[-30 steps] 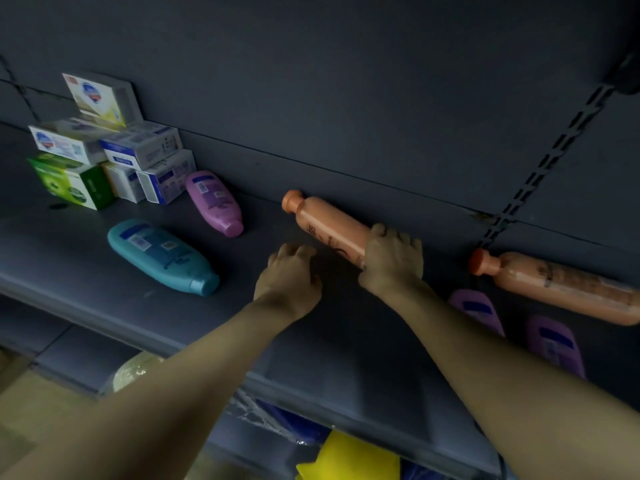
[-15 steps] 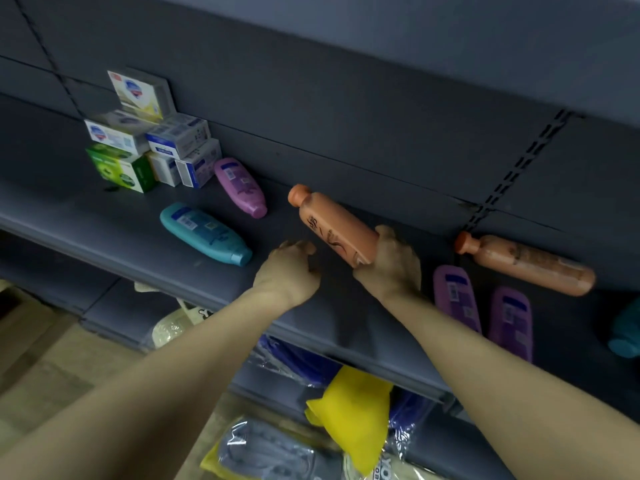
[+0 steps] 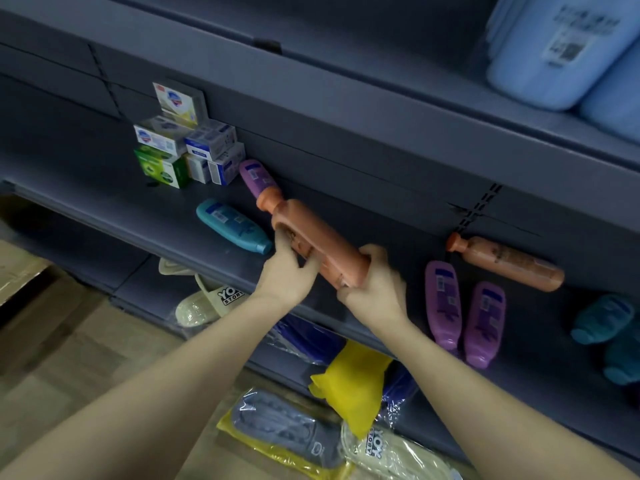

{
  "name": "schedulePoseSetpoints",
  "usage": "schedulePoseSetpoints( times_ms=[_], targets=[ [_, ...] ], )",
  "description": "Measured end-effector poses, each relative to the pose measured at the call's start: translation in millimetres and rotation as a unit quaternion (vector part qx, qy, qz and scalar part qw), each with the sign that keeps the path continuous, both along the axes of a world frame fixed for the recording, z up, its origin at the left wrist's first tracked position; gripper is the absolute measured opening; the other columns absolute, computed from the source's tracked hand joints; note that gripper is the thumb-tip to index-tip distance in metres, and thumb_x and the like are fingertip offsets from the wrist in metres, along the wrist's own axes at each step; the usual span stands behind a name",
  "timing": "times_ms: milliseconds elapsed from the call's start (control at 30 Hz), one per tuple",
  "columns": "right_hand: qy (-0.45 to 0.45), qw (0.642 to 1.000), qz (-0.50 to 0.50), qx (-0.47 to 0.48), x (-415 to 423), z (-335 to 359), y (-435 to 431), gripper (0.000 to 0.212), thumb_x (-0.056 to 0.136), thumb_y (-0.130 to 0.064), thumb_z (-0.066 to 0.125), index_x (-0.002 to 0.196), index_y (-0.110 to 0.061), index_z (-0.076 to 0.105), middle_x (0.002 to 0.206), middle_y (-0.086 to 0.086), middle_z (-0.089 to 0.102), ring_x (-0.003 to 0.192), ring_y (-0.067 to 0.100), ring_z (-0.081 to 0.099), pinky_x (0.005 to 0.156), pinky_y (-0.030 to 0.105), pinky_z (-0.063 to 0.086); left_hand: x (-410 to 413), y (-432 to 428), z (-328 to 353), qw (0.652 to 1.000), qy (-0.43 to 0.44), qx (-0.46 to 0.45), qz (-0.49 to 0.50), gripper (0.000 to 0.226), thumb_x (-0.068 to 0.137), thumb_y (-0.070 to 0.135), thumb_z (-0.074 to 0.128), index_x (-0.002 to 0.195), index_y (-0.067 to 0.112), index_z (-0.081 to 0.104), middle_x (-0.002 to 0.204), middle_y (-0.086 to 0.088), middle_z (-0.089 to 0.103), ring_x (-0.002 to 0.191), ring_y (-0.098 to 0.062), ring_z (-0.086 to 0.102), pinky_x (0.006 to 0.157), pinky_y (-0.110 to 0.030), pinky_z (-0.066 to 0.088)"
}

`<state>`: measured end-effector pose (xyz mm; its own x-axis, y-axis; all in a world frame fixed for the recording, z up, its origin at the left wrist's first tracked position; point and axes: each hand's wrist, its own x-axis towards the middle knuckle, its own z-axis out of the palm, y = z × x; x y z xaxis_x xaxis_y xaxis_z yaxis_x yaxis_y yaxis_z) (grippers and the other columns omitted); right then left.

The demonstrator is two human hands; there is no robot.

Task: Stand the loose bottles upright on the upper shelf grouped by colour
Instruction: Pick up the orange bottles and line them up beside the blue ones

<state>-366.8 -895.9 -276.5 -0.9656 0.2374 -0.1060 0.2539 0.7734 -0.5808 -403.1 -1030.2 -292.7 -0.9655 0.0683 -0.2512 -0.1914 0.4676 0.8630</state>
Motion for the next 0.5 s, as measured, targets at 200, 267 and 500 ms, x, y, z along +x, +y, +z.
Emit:
schedulePoseSetpoints(
  times_ms=[200,267,500],
  targets=[
    [0.003,0.998,0.040,-0.041,20.3,26.2,-7.7,0.055,0.071,-0.014,0.072,0.116,-0.022,0.042,0.099,-0.003,0.053,0.100,0.028,0.058,0.083,0.031,0.046,18.8,-20.3,15.8,0.975,-0.040,0.170,0.139,0.090,0.085,0.030,0.066,0.149,0.024,0.004,0.131,-0.010,0.054,0.119,-0.026,0.053,0.106,-0.041,0.038],
    [0.005,0.997,0.055,-0.048,25.9,35.1,-11.2,0.052,0.070,-0.016,0.073,0.107,-0.026,0.038,0.099,-0.004,0.051,0.097,0.025,0.057,0.081,0.031,0.046,26.1,-26.8,25.4,0.955,-0.048,0.234,0.175,0.089,0.077,0.029,0.073,0.144,0.027,0.014,0.128,-0.007,0.054,0.115,-0.025,0.055,0.105,-0.046,0.040],
    [0.016,0.993,0.106,-0.052,39.8,71.8,-26.8,0.057,0.067,-0.014,0.074,0.102,-0.031,0.031,0.108,0.001,0.052,0.094,0.022,0.054,0.078,0.032,0.047,46.1,-45.0,67.4,0.923,-0.005,0.306,0.232,0.095,0.075,0.017,0.076,0.141,0.035,0.009,0.126,-0.003,0.045,0.112,-0.025,0.055,0.099,-0.048,0.046]
  ],
)
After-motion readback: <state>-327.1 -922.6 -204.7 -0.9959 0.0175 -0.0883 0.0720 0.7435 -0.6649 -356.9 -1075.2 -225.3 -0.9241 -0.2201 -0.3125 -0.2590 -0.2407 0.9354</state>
